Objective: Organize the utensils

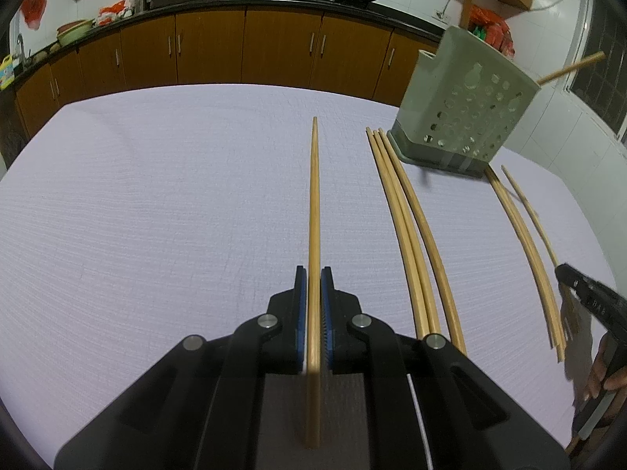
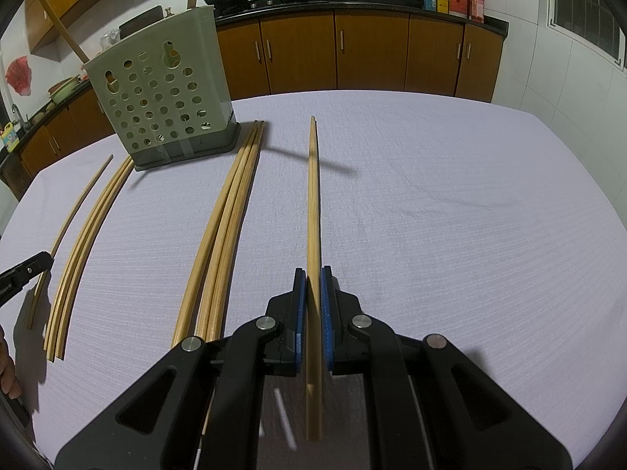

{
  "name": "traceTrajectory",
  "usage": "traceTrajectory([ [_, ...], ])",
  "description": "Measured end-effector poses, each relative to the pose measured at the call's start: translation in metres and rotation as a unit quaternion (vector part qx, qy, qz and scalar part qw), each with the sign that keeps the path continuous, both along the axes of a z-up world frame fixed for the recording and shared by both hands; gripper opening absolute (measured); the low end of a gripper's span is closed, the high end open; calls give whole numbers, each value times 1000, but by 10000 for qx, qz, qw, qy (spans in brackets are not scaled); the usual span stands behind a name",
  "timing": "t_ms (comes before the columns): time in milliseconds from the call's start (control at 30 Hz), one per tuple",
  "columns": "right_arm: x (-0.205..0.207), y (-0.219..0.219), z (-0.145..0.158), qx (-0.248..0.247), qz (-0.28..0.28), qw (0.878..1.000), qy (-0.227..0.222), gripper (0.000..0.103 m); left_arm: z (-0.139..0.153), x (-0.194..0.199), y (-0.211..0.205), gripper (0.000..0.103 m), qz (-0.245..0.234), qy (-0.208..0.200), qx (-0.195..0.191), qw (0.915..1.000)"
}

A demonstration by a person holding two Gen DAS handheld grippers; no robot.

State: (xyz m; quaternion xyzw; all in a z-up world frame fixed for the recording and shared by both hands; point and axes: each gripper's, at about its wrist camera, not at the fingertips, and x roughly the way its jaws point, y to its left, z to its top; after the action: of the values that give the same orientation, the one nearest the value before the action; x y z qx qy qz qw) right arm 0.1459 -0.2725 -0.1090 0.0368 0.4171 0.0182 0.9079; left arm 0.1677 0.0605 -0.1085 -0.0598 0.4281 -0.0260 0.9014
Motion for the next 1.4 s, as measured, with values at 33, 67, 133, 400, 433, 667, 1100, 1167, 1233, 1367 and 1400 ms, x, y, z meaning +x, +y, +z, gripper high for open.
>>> traceTrajectory([
  [33,0,0,0,8,-1,10000,1,9,0,-2,-2,10,-27,2,55,10000],
  [67,0,0,0,22,-1,10000,2,9,1,-6,-4,10,-73,5,126,9999],
  [133,0,0,1,46,-2,10000,3,9,1,-10,-6,9,-134,8,190,9997],
  [400,-12,-4,38,45,-20,9977,-675,8,39,-19,-3,8,-161,-519,275,9981],
  [433,-14,-5,46,57,-26,9968,-800,8,53,-21,-3,8,-167,-717,289,9969],
  [667,-22,-5,116,91,19,9836,-1801,8,128,-19,2,7,-162,-1639,88,9863],
  [1100,-28,2,186,523,216,9611,-2702,8,206,-28,-17,7,-663,-2347,-245,9695],
  [1167,-32,5,207,720,321,9499,-3026,8,225,-27,-28,7,-721,-2627,-285,9618],
  [1233,-33,10,224,845,372,9379,-3344,8,243,-27,-38,7,-715,-2915,-310,9534],
  [1367,-17,24,240,926,357,9206,-3778,8,281,-16,-58,7,-537,-3641,-396,9290],
  [1400,-11,25,240,932,343,9192,-3809,8,288,-11,-64,7,-459,-3837,-384,9215],
])
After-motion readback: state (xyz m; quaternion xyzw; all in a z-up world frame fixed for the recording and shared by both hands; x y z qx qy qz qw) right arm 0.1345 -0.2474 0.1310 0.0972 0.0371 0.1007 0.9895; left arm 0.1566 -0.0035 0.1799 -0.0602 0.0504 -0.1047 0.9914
